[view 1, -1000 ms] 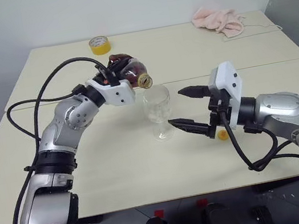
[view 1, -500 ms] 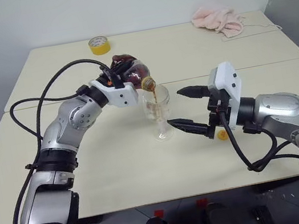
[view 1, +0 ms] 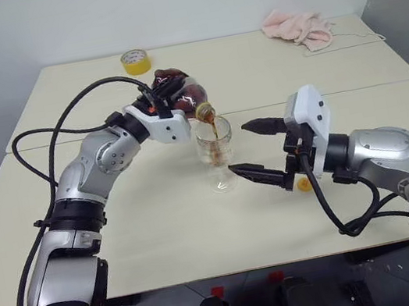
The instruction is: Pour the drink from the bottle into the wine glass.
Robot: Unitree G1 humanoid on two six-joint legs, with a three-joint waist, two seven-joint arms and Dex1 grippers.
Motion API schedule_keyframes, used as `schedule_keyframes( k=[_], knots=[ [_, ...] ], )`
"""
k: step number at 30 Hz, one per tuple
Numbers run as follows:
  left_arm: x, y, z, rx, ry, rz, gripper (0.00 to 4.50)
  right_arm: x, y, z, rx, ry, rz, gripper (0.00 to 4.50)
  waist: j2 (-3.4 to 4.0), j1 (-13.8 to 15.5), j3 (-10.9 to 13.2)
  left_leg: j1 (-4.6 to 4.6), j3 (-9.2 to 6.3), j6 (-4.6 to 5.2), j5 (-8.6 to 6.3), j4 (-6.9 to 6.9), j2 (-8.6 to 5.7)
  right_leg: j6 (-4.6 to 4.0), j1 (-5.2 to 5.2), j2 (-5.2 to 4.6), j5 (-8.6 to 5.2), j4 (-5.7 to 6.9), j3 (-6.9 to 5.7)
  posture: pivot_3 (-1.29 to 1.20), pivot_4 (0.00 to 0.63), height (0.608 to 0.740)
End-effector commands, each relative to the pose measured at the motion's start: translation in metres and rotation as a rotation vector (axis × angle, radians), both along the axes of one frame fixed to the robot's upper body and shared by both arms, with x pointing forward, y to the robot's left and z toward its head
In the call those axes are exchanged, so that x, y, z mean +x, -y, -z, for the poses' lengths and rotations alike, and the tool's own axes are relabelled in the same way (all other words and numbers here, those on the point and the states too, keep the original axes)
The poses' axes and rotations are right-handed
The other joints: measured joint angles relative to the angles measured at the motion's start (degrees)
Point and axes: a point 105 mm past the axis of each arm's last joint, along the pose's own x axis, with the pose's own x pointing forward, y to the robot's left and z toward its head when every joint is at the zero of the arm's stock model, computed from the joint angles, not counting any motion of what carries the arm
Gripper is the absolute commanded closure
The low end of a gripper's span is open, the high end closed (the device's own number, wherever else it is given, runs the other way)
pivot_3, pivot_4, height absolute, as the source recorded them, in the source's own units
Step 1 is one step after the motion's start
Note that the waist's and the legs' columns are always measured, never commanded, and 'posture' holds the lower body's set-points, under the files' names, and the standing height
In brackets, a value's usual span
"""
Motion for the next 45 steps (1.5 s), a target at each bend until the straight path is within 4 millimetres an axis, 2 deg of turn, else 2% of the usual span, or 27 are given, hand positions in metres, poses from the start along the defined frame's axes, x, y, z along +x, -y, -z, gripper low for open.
schedule_keyframes(
  k=[1,26,45],
  knots=[
    [-0.006,0.003,-0.028,-0.010,0.103,0.021,3.58,-0.008,-0.003,-0.010,0.013,0.045,-0.027,0.00,0.00,0.0,0.0,0.00,0.00,0.00,0.00,0.00,0.00,0.00,0.00,0.00,0.00,0.00,0.00,0.00,0.150,0.740],
    [-0.006,-0.001,-0.037,0.001,0.177,0.004,3.60,-0.009,-0.004,-0.009,0.013,0.038,-0.036,0.00,0.00,-0.1,0.0,-0.03,0.03,0.00,0.00,0.03,0.00,0.00,-0.18,0.00,0.00,0.30,0.04,0.00,0.150,0.740],
    [-0.001,-0.012,-0.030,-0.002,0.178,-0.025,3.60,-0.011,-0.004,-0.008,0.022,0.034,-0.042,0.00,0.00,-0.4,0.0,-0.09,0.05,0.00,0.00,0.04,-0.02,0.01,-0.28,0.00,0.00,0.40,0.06,0.00,0.150,0.740]
  ],
)
